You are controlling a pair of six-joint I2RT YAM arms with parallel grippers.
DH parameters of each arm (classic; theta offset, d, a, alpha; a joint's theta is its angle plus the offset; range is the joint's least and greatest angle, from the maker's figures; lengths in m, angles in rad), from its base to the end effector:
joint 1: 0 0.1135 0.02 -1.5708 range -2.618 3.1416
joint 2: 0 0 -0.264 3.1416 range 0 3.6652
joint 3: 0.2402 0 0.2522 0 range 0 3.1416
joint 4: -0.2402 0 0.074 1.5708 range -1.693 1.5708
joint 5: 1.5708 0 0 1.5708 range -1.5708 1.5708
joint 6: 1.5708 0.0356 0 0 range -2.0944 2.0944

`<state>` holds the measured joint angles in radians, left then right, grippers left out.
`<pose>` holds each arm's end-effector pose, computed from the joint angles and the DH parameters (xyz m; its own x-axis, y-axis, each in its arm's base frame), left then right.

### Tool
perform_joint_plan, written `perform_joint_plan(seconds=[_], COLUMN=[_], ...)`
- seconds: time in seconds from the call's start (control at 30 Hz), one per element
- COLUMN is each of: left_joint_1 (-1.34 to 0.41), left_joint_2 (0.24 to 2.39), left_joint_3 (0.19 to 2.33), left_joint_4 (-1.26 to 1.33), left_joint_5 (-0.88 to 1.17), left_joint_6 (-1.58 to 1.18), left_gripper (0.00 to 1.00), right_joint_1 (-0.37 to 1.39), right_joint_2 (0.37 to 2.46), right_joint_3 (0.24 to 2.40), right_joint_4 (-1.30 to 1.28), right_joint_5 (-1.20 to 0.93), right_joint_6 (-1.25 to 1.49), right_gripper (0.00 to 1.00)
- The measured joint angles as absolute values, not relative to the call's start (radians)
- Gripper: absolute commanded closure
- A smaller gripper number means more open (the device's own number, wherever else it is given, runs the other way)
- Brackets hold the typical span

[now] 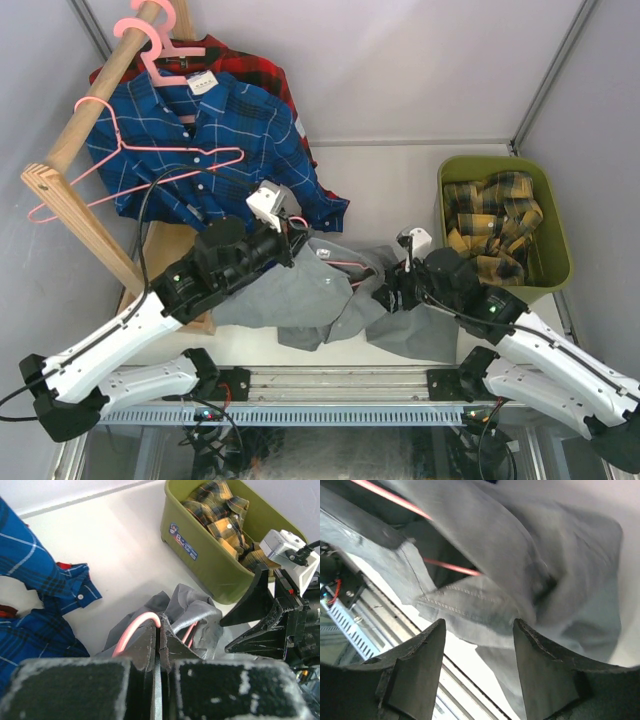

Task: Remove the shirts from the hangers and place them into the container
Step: Pick up the hanger at the center of the board, then remove the shirt from the hanger.

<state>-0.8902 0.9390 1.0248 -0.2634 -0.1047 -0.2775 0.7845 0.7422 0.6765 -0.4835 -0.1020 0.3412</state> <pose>0.1355 -0.1614 0.3880 -0.3009 -0.0613 -0.9517 0.6507 0.7164 -0.2519 0.1157 0.1206 0.2786 -0.6039 -0.1324 -0.7860 -0.5966 0.7291 0.3355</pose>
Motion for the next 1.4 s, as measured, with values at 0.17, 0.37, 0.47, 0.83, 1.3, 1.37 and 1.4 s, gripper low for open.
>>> perform_joint_plan(seconds=[0.17, 0.37, 0.47, 0.83, 1.3, 1.37, 1.4], left_joint_1=[-0.89, -0.89, -0.89, -0.89, -0.889, -0.889, -0.889], left_joint_2=[0.904, 0.897, 0.897, 0.897, 0.894, 0.892, 0.891], left_joint_3=[1.025, 1.025, 1.025, 1.025, 1.091, 1.092, 1.092], left_joint_4=[-0.274, -0.28, -0.29, -0.304, -0.39, -0.396, -0.403], left_joint_5=[-0.153, -0.154, -0.154, -0.134, -0.046, -0.035, -0.028], left_joint_6=[-0.278, -0.278, -0.279, -0.285, -0.189, -0.17, -0.162], left_gripper=[1.0, 1.0, 1.0, 1.0, 1.0, 1.0, 1.0], right_joint_1=[0.766, 0.755, 0.754, 0.755, 0.726, 0.713, 0.707], right_joint_2=[0.737, 0.761, 0.773, 0.928, 0.891, 0.9, 0.9], right_joint_3=[0.678, 0.678, 0.678, 0.699, 0.846, 0.869, 0.871], right_joint_4=[-0.543, -0.513, -0.458, -0.346, -0.505, -0.535, -0.548], right_joint_5=[-0.009, 0.0, -0.031, 0.095, 0.332, 0.342, 0.344], right_joint_6=[0.411, 0.525, 0.567, 0.683, 0.695, 0.695, 0.695], right_gripper=[0.39, 0.35, 0.35, 0.99, 0.98, 0.98, 0.98])
